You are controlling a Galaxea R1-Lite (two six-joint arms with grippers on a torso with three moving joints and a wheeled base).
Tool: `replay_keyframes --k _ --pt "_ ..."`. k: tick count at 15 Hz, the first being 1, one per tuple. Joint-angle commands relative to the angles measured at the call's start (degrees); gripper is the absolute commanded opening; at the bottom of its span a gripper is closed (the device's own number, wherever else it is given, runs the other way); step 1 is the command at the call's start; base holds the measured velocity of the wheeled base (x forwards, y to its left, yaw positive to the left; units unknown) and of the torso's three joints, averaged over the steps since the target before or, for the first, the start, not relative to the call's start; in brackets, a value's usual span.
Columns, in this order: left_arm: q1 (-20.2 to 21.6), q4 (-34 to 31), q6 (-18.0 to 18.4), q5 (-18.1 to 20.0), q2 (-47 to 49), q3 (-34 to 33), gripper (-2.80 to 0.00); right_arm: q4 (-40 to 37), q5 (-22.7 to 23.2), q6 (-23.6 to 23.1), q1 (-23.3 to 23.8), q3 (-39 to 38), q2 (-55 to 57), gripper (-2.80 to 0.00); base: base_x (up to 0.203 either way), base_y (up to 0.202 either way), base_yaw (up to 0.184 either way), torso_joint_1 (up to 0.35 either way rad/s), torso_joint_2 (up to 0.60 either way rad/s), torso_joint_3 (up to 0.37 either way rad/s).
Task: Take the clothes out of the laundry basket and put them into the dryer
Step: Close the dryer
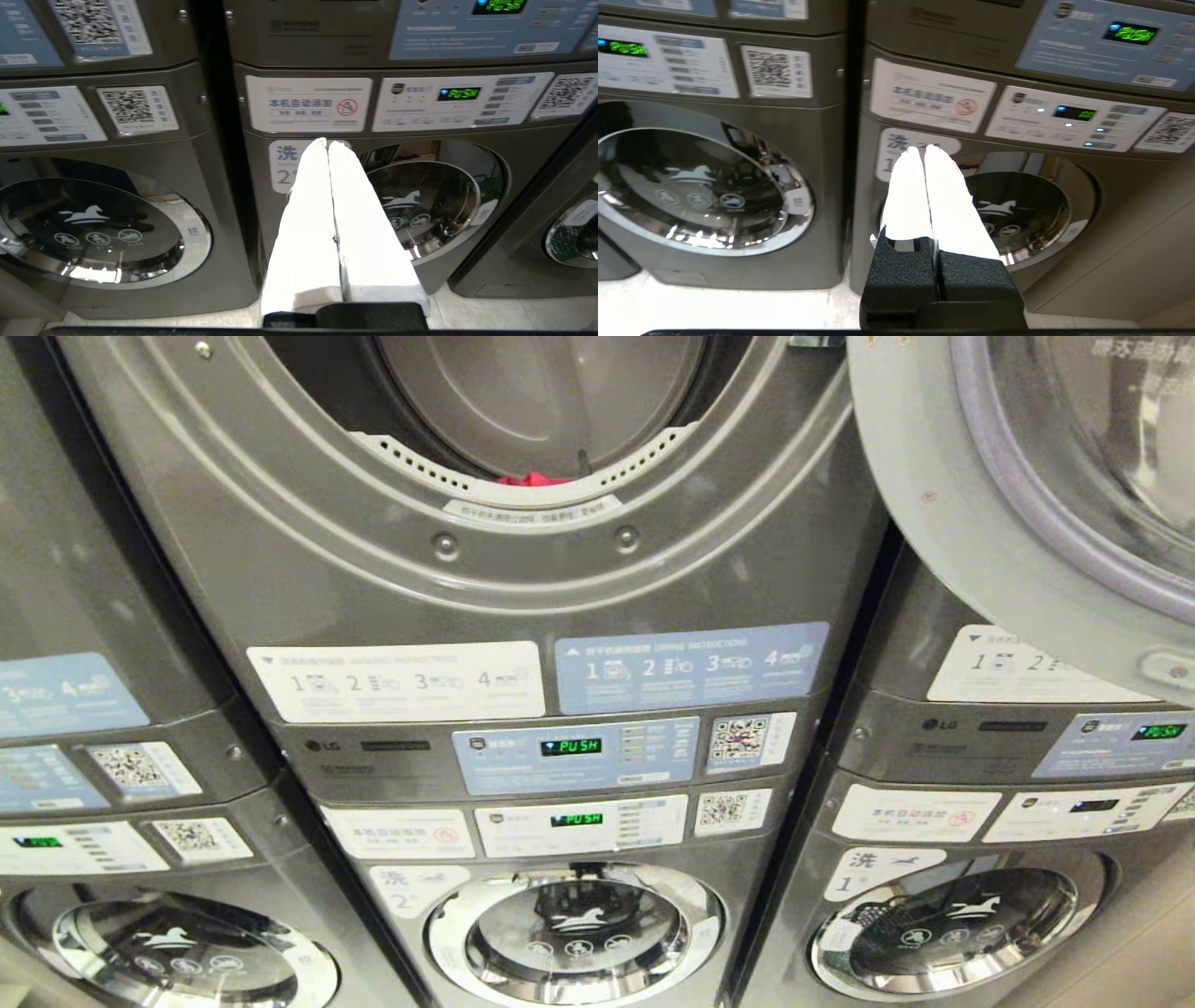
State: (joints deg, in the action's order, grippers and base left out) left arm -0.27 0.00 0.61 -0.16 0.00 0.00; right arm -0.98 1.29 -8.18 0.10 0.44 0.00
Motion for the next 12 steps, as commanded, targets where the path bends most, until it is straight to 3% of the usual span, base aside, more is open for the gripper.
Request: replay_keyframes --k 1,9,12 --pt "0.0 0.0 0.0 0.0 0.0 0.0 -2.80 0.0 0.0 -0.1 0.0 0.0 0.0 -2.80 0.000 -0.197 0.004 0.002 0.01 0.002" --pt "0.0 0.0 -0.7 0.0 0.0 0.0 -2.80 0.1 0.0 0.0 0.0 0.0 0.0 -2.80 0.000 -0.188 0.001 0.001 0.00 0.003" --pt "0.0 0.0 -0.7 0.0 0.0 0.0 -2.80 0.1 0.0 0.0 0.0 -0.1 0.0 -2.80 0.000 -0.031 0.000 0.000 0.00 0.000"
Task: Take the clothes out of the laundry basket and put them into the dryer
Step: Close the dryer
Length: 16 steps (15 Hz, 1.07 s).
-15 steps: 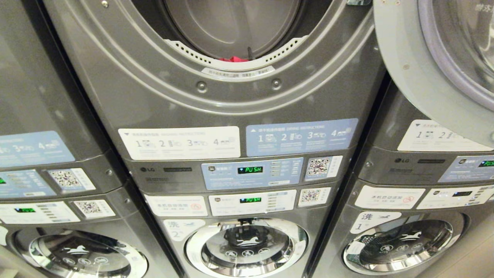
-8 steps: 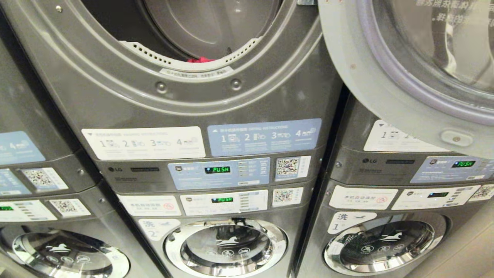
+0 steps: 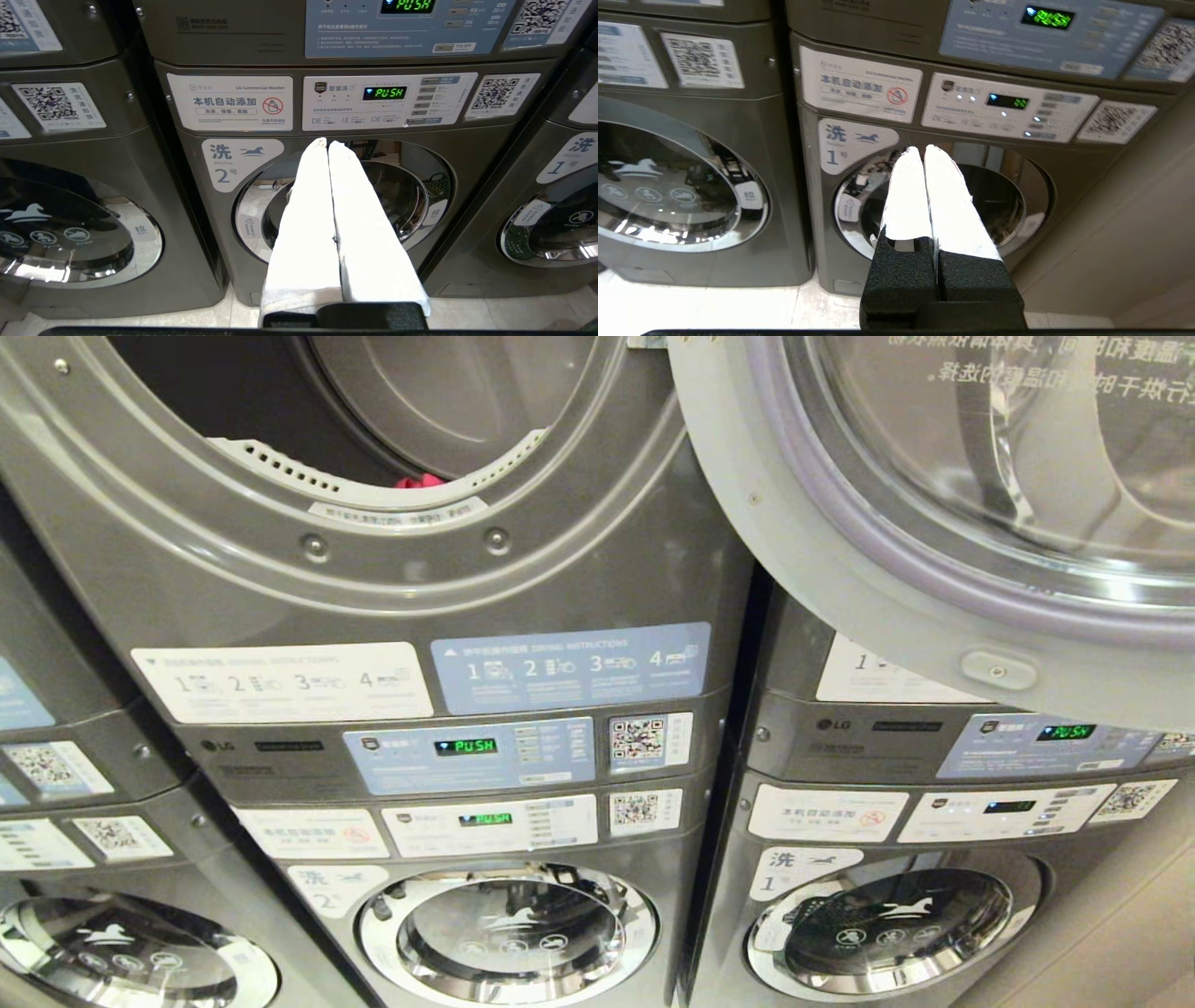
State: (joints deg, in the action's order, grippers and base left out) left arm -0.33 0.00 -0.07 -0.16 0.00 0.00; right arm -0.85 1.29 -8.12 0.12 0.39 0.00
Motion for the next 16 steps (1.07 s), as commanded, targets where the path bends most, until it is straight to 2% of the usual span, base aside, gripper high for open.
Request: replay_keyframes --k 1,3,10,14,16 --pt "0.1 0.0 0.0 0.0 0.0 0.0 -2.80 0.0 0.0 -0.1 0.0 0.0 0.0 -2.80 0.000 0.000 0.000 0.000 0.00 0.000" --pt "0.1 0.0 0.0 0.0 0.0 0.0 -2.80 0.0 0.0 -0.1 0.0 0.0 0.0 -2.80 -0.033 0.001 0.001 0.001 0.00 0.001" --pt "0.1 0.0 0.0 0.0 0.0 0.0 -2.80 0.0 0.0 -0.1 0.0 0.0 0.0 -2.80 -0.184 0.000 0.000 -0.003 0.00 0.006" --pt "0.1 0.0 0.0 0.0 0.0 0.0 -2.80 0.2 -0.2 0.9 0.0 0.5 0.0 -2.80 -0.021 0.000 -0.001 -0.002 0.00 0.001" --pt "0.1 0.0 0.0 0.0 0.0 0.0 -2.80 -2.1 -3.3 0.7 -0.1 6.9 1.0 -2.80 0.000 0.000 0.000 0.000 0.00 0.000"
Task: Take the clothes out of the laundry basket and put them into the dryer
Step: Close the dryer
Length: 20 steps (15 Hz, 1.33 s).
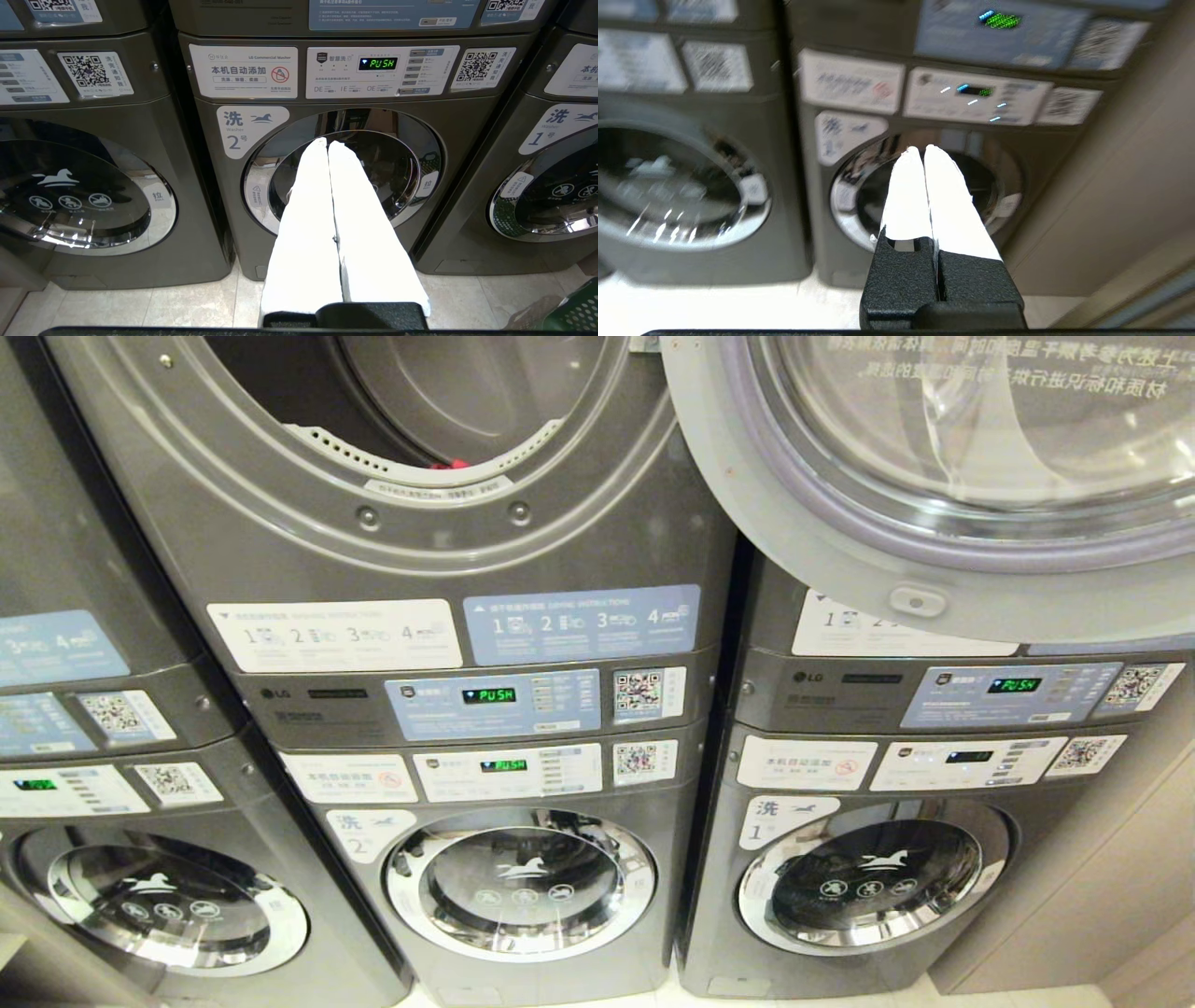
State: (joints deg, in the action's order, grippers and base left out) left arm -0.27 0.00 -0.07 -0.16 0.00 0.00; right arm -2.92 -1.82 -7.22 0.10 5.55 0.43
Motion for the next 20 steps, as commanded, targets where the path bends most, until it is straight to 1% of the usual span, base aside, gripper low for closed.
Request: replay_keyframes --k 1,2,4,6,7,8,9,10,12,14,20 --pt "0.0 0.0 0.0 0.0 0.0 0.0 -2.80 -2.0 -2.5 0.5 -0.1 6.0 2.8 -2.80 0.000 0.000 0.000 0.000 0.00 0.000" --pt "0.0 0.1 0.2 0.0 0.0 0.0 -2.80 -2.9 -4.3 2.0 -0.1 9.5 6.8 -2.80 0.000 0.000 0.000 0.000 0.00 0.000" --pt "0.0 0.1 0.0 0.0 0.0 0.0 -2.80 -3.0 -9.1 7.5 0.0 19.0 20.1 -2.80 0.000 0.000 0.000 0.000 0.00 0.000" --pt "0.0 0.1 0.0 0.0 0.0 0.0 -2.80 -2.0 -15.7 15.2 0.1 28.9 34.0 -2.80 0.000 0.000 0.000 0.000 0.00 0.000" --pt "0.0 0.1 0.0 0.0 0.0 0.0 -2.80 -1.6 -19.3 19.8 0.2 33.2 39.8 -2.80 0.000 0.000 0.000 0.000 0.00 0.000" --pt "0.0 0.1 0.0 0.1 0.0 0.0 -2.80 -1.1 -22.5 24.4 0.6 36.5 44.0 -2.80 0.000 0.000 0.000 0.000 0.00 0.000" --pt "0.0 0.1 0.0 0.0 0.0 0.0 -2.80 -0.3 -25.0 28.1 2.1 38.6 46.6 -2.80 0.000 0.000 0.000 0.000 0.00 0.000" --pt "0.0 0.1 0.0 0.0 -0.1 0.1 -2.80 2.0 -26.4 30.4 4.0 39.4 48.3 -2.80 0.000 0.000 0.000 0.000 0.00 0.000" --pt "0.0 0.1 0.0 0.1 -0.1 0.1 -2.80 6.5 -26.7 31.1 4.6 39.6 49.2 -2.80 0.000 0.000 0.000 0.000 0.00 0.000" --pt "0.0 0.1 0.0 0.1 -0.1 0.1 -2.80 9.2 -26.6 31.2 4.6 39.5 49.4 -2.80 0.000 0.000 0.000 0.000 0.00 0.000" --pt "0.0 0.1 0.0 0.1 0.0 0.1 -2.80 9.1 -26.5 30.6 4.6 36.7 47.1 -2.80 0.000 0.000 0.000 0.000 0.00 0.000"
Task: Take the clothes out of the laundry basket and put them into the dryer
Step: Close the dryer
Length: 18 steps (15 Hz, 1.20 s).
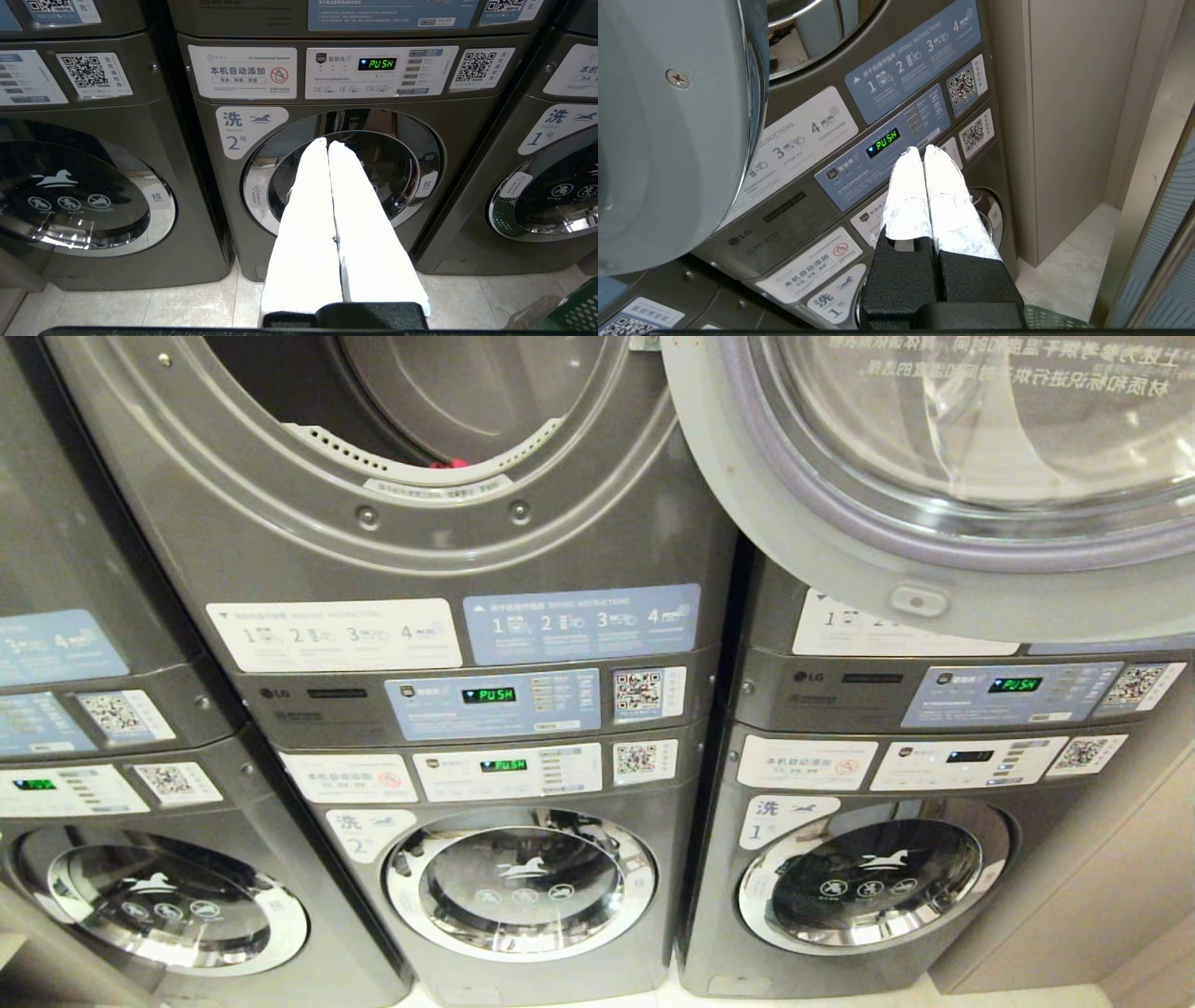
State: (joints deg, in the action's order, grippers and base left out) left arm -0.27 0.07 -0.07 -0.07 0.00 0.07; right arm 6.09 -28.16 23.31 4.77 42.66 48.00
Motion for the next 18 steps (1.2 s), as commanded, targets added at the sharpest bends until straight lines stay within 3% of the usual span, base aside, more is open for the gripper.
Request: replay_keyframes --k 1,4,7,11,15,18 --pt "0.0 0.0 0.0 0.0 0.0 -0.1 -2.80 0.1 -0.1 0.1 0.0 -0.7 -0.6 -2.80 0.000 0.000 0.000 0.000 0.00 0.000" --pt "0.0 0.0 0.0 0.0 0.0 0.0 -2.80 0.1 0.2 0.2 -0.1 -1.0 -0.9 -2.80 0.000 0.000 0.000 0.000 0.00 0.000" --pt "0.0 0.0 0.0 0.0 0.0 0.0 -2.80 0.3 3.8 0.1 -0.1 -1.0 -2.0 -2.80 0.000 0.000 0.000 0.000 0.00 0.000" --pt "0.0 0.0 0.0 0.0 0.0 0.0 -2.80 2.3 3.9 -0.6 0.0 -1.0 -1.2 -2.80 0.000 0.000 0.000 0.000 0.00 0.000" --pt "0.0 0.0 0.0 0.0 0.0 0.0 -2.80 13.9 3.8 -7.9 0.0 -2.5 1.1 -2.80 0.000 0.000 0.000 0.000 0.00 0.000" --pt "0.0 0.0 0.0 0.0 0.0 -0.1 -2.80 15.2 3.7 -9.6 0.0 -4.0 1.2 -2.80 0.000 0.000 0.000 0.000 0.00 0.000"
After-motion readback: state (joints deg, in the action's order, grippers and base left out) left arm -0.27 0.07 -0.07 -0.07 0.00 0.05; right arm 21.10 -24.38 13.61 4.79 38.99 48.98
